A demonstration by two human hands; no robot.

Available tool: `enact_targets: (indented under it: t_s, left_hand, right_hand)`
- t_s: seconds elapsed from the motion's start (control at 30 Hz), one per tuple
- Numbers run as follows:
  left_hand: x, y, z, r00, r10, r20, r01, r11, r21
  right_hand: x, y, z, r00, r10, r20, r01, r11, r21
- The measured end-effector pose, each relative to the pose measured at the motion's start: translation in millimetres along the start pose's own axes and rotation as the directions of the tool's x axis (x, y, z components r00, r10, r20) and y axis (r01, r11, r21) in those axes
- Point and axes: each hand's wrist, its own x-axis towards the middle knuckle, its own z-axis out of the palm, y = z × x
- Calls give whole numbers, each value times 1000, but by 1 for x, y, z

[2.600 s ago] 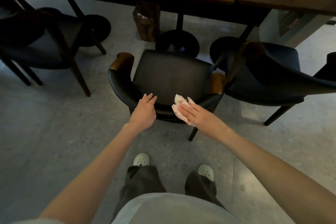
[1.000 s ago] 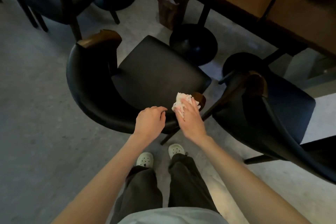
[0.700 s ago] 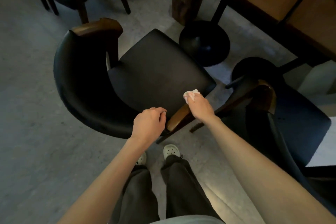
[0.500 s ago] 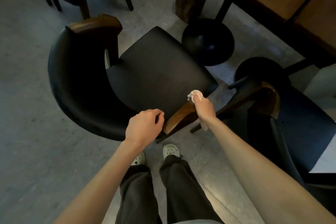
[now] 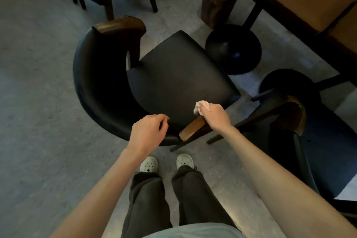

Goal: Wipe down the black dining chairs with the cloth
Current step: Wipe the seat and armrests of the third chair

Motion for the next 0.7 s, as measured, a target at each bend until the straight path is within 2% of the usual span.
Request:
enact_targets:
  t_s: [0.1, 0.17, 0.27, 0.37, 0.5, 0.6, 0.7]
  left_hand:
    - [-6, -30, -13, 999, 51, -9, -51, 999, 4]
    - [-10, -54, -20, 993, 83, -84, -78, 995, 66]
    - [-15, -87, -35, 983, 37, -181, -23, 997, 74]
    - [-14, -115, -52, 971, 23, -236, -8, 998, 61]
    - [-1, -153, -70, 970, -10, -243, 20, 999, 40]
    - [14, -180, -84, 981, -7, -193, 6, 1000, -4]
    - [32, -208, -100, 987, 85, -134, -89, 996, -30]
  right_hand:
    - [-24, -14, 10, 995, -73, -69, 70, 997, -41]
    - [-48, -33, 22, 984, -166, -65, 157, 980, -121]
    - [-81, -61, 47, 947, -302, -109, 277, 940, -198]
    - [-93, -71, 59, 949, -276, -152, 257, 958, -129]
    - [-97, -91, 57, 972, -218, -86, 206, 969, -135]
    - [-99, -125, 70, 963, -260, -74, 256, 965, -63]
    - [-90, -179, 100, 944, -328, -25, 329, 943, 44]
